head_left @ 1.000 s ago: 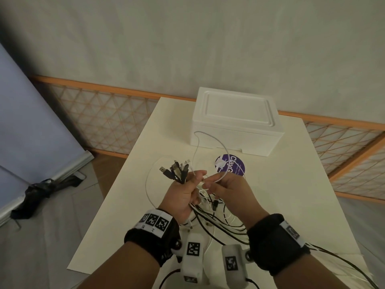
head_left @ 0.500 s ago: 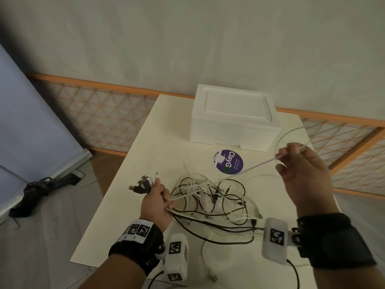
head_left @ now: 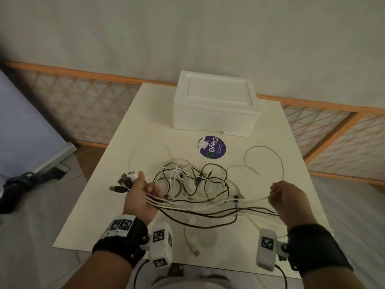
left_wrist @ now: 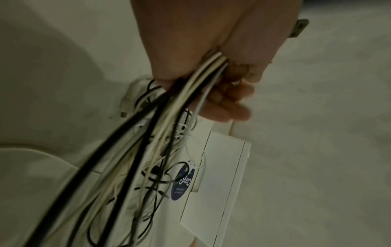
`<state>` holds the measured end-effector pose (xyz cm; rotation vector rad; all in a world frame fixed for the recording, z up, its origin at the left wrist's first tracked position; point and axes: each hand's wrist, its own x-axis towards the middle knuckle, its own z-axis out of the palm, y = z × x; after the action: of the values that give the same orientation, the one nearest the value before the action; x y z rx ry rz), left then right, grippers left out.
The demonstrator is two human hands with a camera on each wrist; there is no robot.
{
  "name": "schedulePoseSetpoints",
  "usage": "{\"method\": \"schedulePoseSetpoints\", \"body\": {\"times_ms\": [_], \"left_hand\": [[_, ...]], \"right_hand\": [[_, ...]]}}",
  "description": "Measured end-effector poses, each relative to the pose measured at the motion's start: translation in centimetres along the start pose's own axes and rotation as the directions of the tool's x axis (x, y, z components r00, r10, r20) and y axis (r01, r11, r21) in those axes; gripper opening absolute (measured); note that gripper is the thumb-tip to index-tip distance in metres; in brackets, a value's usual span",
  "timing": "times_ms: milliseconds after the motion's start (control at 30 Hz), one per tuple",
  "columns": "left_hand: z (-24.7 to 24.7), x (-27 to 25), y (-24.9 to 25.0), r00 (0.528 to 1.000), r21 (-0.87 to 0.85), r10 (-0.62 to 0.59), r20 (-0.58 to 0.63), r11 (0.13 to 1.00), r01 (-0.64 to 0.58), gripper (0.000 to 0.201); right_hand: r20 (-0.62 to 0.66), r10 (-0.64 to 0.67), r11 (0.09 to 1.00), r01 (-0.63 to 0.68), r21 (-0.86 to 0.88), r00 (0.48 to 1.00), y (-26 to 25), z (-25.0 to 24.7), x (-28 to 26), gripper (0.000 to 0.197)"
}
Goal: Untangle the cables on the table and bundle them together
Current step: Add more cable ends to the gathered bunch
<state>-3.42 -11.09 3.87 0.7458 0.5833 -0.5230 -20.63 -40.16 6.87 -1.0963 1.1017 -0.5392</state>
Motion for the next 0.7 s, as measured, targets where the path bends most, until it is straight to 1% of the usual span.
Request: {"method": "schedulePoseSetpoints", "body": {"times_ms": [67, 100, 167, 233, 267, 333, 367, 400, 433, 467, 500, 533, 600, 667, 700], "left_hand": [[-0.4, 0.0, 0.1, 1.0, -0.007, 0.025, 0.017, 1.0, -0.025, 0.048], [-0.9, 0.0, 0.1, 0.999, 0.009, 0.041, -0.006, 0.999, -0.041, 0.048], [-2.2, 0.0, 0.0, 0.995, 0.039, 0.067, -0.074, 0.997, -0.064, 0.049], [-3.3, -0.3, -0.5, 0.988, 0.031, 0.066, -0.142, 0.998, -0.062, 0.048], [-3.6, -0.5, -1.0, 0.986, 0.033, 0.059, -0.155, 0.998, -0.055, 0.048], [-3.6, -1.2, -1.8, 0.989, 0.074, 0.038, -0.141, 0.997, -0.027, 0.047], [-3.4, -1.7, -2.3, 0.993, 0.111, 0.025, -0.119, 0.994, -0.012, 0.047], [-3.0, -2.0, -2.7, 0.996, 0.156, 0.016, -0.086, 0.988, -0.003, 0.046], [-2.3, -2.5, -3.1, 0.999, 0.207, 0.011, -0.047, 0.978, -0.001, 0.045], [-1.5, -3.0, -3.5, 1.0, 0.26, 0.011, 0.002, 0.966, -0.011, 0.043], [-0.5, -3.6, -3.9, 0.998, 0.313, 0.015, 0.059, 0.949, -0.033, 0.041], [0.6, -4.3, -4.3, 0.993, 0.366, 0.019, 0.119, 0.928, -0.062, 0.038], [3.1, -5.8, -5.4, 0.971, 0.468, -0.001, 0.238, 0.877, -0.113, 0.032], [5.4, -7.2, -6.7, 0.93, 0.544, -0.054, 0.363, 0.823, -0.165, 0.026], [6.2, -7.8, -7.3, 0.904, 0.567, -0.074, 0.421, 0.799, -0.199, 0.029]], "right_hand": [[0.003, 0.039, 0.981, -0.039, 0.19, 0.999, -1.4, -1.0, 0.7, 0.021], [0.017, 0.049, 0.969, -0.052, 0.242, 0.999, -2.7, -1.5, 0.8, 0.023], [0.071, -0.001, 0.962, -0.019, 0.273, 0.998, -5.0, -2.7, 0.8, 0.024], [0.116, -0.061, 0.944, 0.02, 0.33, 0.991, -6.6, -3.9, 1.2, 0.02], [0.132, -0.083, 0.932, 0.03, 0.362, 0.988, -7.0, -4.4, 1.2, 0.019], [0.18, -0.113, 0.925, 0.037, 0.377, 0.977, -7.2, -4.5, 0.9, 0.022], [0.222, -0.127, 0.932, 0.039, 0.361, 0.967, -7.0, -4.4, 0.6, 0.021], [0.265, -0.14, 0.951, 0.055, 0.304, 0.954, -6.6, -4.1, 0.1, 0.018], [0.297, -0.159, 0.975, 0.103, 0.196, 0.941, -6.0, -3.5, -0.5, 0.017], [0.34, -0.186, 0.982, 0.167, 0.085, 0.922, -5.2, -2.8, -1.3, 0.02], [0.39, -0.203, 0.978, 0.208, 0.028, 0.898, -4.3, -1.8, -2.1, 0.026], [0.447, -0.197, 0.977, 0.211, 0.019, 0.872, -3.5, -0.7, -2.9, 0.03], [0.552, -0.172, 0.978, 0.208, -0.002, 0.816, -2.1, 1.4, -4.3, 0.027], [0.634, -0.158, 0.969, 0.241, -0.047, 0.757, -1.3, 3.5, -5.4, 0.012], [0.673, -0.165, 0.963, 0.265, -0.048, 0.721, -1.1, 4.4, -5.9, 0.004]]}}
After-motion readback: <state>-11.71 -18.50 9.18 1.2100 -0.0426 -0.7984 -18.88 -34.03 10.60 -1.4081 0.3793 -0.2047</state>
